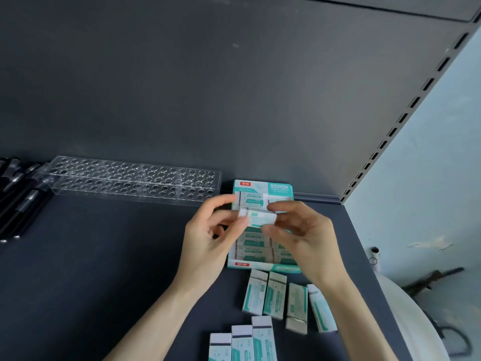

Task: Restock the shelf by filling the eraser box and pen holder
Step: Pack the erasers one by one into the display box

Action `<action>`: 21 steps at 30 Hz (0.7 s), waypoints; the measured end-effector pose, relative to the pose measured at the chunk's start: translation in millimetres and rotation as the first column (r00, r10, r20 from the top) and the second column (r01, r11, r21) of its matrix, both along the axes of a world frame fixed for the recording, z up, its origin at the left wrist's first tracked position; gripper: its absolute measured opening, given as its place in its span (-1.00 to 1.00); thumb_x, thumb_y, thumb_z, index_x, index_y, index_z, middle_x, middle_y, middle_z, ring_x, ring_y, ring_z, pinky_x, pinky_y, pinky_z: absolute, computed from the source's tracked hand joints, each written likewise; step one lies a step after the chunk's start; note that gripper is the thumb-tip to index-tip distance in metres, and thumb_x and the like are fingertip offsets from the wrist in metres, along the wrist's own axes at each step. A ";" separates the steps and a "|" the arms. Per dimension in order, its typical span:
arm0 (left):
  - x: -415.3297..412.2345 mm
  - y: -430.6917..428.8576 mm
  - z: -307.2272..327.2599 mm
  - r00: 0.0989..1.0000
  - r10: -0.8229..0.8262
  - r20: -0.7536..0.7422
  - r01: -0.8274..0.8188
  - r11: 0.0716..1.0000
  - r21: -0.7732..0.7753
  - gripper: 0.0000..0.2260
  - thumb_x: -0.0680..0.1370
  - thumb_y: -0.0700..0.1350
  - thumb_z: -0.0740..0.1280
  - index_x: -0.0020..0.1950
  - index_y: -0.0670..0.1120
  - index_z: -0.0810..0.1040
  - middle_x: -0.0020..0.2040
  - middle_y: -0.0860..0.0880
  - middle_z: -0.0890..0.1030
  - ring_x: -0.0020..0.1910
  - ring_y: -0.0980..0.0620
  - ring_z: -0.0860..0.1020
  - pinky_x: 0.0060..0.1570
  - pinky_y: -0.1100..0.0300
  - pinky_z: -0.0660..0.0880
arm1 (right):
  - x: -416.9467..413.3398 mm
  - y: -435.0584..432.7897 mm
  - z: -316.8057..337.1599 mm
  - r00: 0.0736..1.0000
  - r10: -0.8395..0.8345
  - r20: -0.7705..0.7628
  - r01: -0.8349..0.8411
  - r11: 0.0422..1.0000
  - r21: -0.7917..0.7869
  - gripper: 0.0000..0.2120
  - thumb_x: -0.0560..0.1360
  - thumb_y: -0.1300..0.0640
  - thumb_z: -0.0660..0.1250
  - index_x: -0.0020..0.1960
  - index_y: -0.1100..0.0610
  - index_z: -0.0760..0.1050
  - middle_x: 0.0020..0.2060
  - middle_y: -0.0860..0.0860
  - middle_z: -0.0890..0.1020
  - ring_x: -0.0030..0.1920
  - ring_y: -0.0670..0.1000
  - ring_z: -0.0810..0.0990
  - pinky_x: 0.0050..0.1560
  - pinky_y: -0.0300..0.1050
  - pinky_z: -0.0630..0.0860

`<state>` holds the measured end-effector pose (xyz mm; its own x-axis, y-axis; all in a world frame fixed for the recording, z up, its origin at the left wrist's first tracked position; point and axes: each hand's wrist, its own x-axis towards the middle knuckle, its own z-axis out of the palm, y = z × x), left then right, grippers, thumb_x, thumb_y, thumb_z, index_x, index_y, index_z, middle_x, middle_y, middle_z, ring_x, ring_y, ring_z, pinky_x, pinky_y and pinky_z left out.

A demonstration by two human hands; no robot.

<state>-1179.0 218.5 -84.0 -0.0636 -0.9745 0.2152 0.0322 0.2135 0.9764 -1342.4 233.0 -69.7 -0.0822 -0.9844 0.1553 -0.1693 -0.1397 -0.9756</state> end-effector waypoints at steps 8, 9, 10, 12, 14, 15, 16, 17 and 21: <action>-0.4 -1.5 -4.5 0.988 -0.096 -0.117 0.093 0.995 -0.038 -0.85 0.38 -0.25 0.42 -0.07 -0.22 0.62 -0.04 -0.05 0.68 -0.04 0.07 0.65 -0.06 0.33 0.53 | -6.4 2.2 1.5 0.999 0.036 -0.012 -0.036 0.999 -0.031 -0.80 0.36 0.39 0.43 -0.16 0.12 0.56 -0.09 -0.08 0.70 -0.09 -0.02 0.68 -0.13 -0.24 0.58; 0.1 -2.4 -6.1 0.988 -0.105 -0.110 0.101 0.994 -0.043 -0.86 0.39 -0.27 0.41 -0.07 -0.22 0.61 -0.01 -0.04 0.68 -0.01 0.07 0.65 -0.05 0.32 0.53 | -8.1 1.9 1.6 0.999 0.036 -0.003 -0.036 0.999 -0.013 -0.82 0.35 0.37 0.45 -0.16 0.13 0.57 -0.08 -0.07 0.70 -0.09 -0.02 0.68 -0.13 -0.23 0.58; 0.5 -2.6 -6.6 0.990 -0.114 -0.086 0.110 0.993 -0.047 -0.87 0.40 -0.29 0.41 -0.07 -0.21 0.61 0.01 -0.02 0.67 0.01 0.06 0.65 -0.03 0.30 0.54 | -9.9 1.4 1.9 0.999 0.032 0.000 -0.032 0.999 0.003 -0.83 0.34 0.36 0.46 -0.16 0.14 0.58 -0.07 -0.06 0.70 -0.09 -0.02 0.68 -0.13 -0.22 0.58; 0.9 -2.3 -8.2 0.995 -0.098 0.030 0.100 0.994 -0.050 -0.85 0.42 -0.25 0.43 -0.03 -0.12 0.62 0.05 0.07 0.67 0.06 0.06 0.62 0.02 0.26 0.53 | -12.6 0.4 1.7 0.999 0.010 -0.037 -0.010 1.000 0.008 -0.83 0.34 0.34 0.47 -0.14 0.14 0.59 -0.07 -0.08 0.69 -0.09 -0.04 0.67 -0.12 -0.23 0.58; 2.0 -0.8 -10.8 0.979 -0.034 0.199 0.045 0.998 -0.049 -0.76 0.42 -0.07 0.45 0.08 0.04 0.58 0.10 0.18 0.63 0.16 0.15 0.55 0.12 0.35 0.41 | -14.0 -0.3 0.8 0.992 -0.041 -0.115 0.039 0.999 -0.017 -0.80 0.35 0.33 0.47 -0.12 0.08 0.60 -0.11 -0.11 0.70 -0.11 -0.07 0.67 -0.09 -0.25 0.58; 2.9 0.6 -11.2 0.960 -0.001 0.278 0.012 0.999 -0.039 -0.66 0.40 0.04 0.47 0.15 0.11 0.53 0.15 0.22 0.58 0.21 0.20 0.49 0.16 0.41 0.33 | -15.6 -1.4 -0.3 0.984 -0.085 -0.156 0.079 0.996 -0.039 -0.79 0.35 0.32 0.47 -0.12 0.04 0.60 -0.12 -0.12 0.70 -0.12 -0.09 0.67 -0.08 -0.25 0.58; 3.7 2.1 -11.7 0.938 0.012 0.347 -0.009 1.000 -0.009 -0.52 0.36 0.15 0.49 0.22 0.16 0.45 0.22 0.26 0.51 0.27 0.24 0.41 0.23 0.40 0.26 | -18.4 -3.3 -1.3 0.972 -0.134 -0.195 0.124 0.990 -0.062 -0.78 0.36 0.30 0.47 -0.12 0.01 0.60 -0.12 -0.12 0.69 -0.13 -0.10 0.66 -0.06 -0.26 0.58; 4.5 3.5 -12.3 0.915 -0.004 0.403 -0.018 0.999 0.049 -0.38 0.31 0.24 0.49 0.31 0.19 0.36 0.29 0.28 0.42 0.33 0.24 0.33 0.31 0.31 0.21 | -22.5 -5.8 -2.7 0.952 -0.184 -0.245 0.168 0.982 -0.086 -0.79 0.37 0.27 0.47 -0.11 -0.01 0.60 -0.10 -0.11 0.69 -0.12 -0.12 0.66 -0.05 -0.29 0.57; 2.9 8.3 -9.9 0.838 -0.132 0.529 0.043 0.983 0.179 -0.07 0.25 0.27 0.50 0.50 0.19 0.09 0.45 0.31 0.18 0.44 0.27 0.06 0.45 0.05 0.07 | -36.0 -20.6 -6.3 0.806 -0.314 -0.502 0.255 0.949 -0.185 -0.85 0.41 0.20 0.46 -0.02 0.08 0.65 -0.06 -0.16 0.64 -0.05 -0.09 0.57 -0.03 -0.52 0.39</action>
<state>-1176.1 226.8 -93.9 -0.2117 -0.9769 -0.0291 -0.4944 0.0814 0.8654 -1378.4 212.4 -76.0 -0.2342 -0.9053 0.3544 -0.6935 -0.0999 -0.7135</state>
